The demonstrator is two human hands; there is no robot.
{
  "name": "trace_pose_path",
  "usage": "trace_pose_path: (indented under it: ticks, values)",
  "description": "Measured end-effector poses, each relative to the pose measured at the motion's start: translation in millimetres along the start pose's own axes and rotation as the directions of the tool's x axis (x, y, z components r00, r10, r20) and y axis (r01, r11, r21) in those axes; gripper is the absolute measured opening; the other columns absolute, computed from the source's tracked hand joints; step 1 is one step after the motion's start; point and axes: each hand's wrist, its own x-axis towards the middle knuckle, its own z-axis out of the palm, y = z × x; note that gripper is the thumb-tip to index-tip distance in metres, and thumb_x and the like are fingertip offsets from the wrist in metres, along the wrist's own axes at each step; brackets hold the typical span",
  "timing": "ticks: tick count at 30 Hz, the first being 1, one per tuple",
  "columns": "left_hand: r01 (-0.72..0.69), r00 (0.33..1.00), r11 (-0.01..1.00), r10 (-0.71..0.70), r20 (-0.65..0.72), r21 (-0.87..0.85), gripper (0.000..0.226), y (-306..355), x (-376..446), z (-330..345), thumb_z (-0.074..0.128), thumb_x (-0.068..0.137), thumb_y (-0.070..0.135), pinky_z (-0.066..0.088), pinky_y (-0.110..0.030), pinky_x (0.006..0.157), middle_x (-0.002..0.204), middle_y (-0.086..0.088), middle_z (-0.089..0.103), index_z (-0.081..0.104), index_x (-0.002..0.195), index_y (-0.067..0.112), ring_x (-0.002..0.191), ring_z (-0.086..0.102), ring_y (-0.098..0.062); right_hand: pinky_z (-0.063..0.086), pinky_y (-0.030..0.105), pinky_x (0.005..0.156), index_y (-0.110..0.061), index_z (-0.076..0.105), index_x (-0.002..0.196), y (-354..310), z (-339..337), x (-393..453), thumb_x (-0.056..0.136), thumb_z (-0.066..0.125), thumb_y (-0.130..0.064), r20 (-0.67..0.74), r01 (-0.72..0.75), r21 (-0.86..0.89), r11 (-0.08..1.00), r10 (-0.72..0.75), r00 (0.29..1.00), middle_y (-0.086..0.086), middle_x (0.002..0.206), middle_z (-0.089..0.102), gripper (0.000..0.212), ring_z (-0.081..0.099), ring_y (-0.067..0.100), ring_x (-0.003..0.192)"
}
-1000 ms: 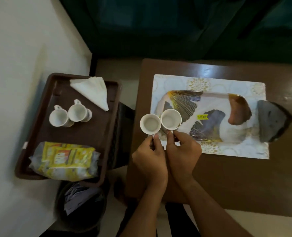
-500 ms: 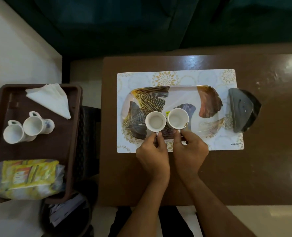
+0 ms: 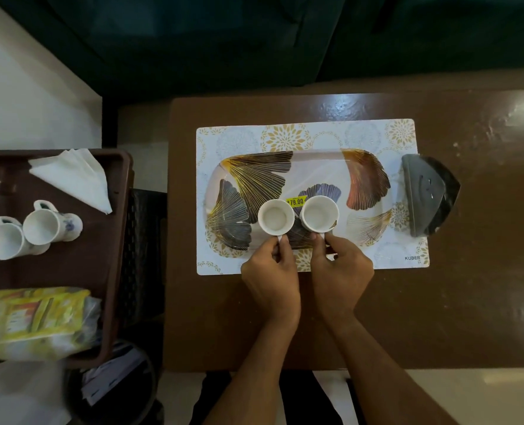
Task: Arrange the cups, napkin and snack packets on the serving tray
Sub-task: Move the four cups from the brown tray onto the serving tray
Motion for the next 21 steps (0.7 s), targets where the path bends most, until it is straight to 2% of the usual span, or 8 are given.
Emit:
trace_pose_path:
  ticks: [7,11,16,21]
  values:
    - [-0.040,0.999,0.999,0.040,-0.007,0.012,0.022,2.6,-2.0,0.4,0.077,0.093,0.022,0.056,-0.028,0.058,0.066,-0.002,0.077,0.078,0.075,0.010,0.059,0.073,-0.016,0.030,0.026,0.063,-0.015,0.078,0.080,1.3,0.2,-0.1,0.090,0.076,-0.025,-0.022,-0.004,-0.016,1.000,0.004,1.000,0.003,0.070,0.073,0.015,0.067,0.023,0.068]
    - [-0.047,0.999,0.999,0.047,-0.002,0.005,0.020,2.0,-2.4,0.5,0.077,0.093,0.022,0.055,-0.025,0.058,0.068,-0.001,0.077,0.079,0.077,0.010,0.059,0.073,-0.013,0.038,0.027,0.064,-0.013,0.078,0.080,1.0,0.8,-0.8,0.090,0.076,-0.023,-0.025,0.008,-0.003,1.000,-0.008,1.000,0.004,0.070,0.073,0.014,0.068,0.023,0.067]
    - [-0.038,0.999,0.999,0.038,-0.003,-0.014,0.020,0.7,-2.6,0.0,0.077,0.094,0.026,0.059,-0.031,0.058,0.068,0.000,0.077,0.080,0.080,0.012,0.060,0.072,-0.011,0.038,0.024,0.065,-0.015,0.079,0.083,1.6,1.8,-1.7,0.089,0.076,-0.024,-0.029,0.019,-0.001,1.000,-0.019,0.999,0.002,0.073,0.075,0.011,0.068,0.020,0.067]
    - [-0.031,0.999,0.999,0.032,0.011,-0.009,0.023,-1.8,-2.7,-0.5,0.075,0.095,0.030,0.058,-0.035,0.058,0.066,0.002,0.075,0.079,0.079,0.015,0.059,0.070,-0.010,0.047,0.029,0.065,-0.016,0.080,0.084,2.3,3.0,-1.1,0.089,0.077,-0.027,-0.020,0.013,0.019,1.000,-0.013,1.000,0.000,0.074,0.075,0.012,0.069,0.018,0.068]
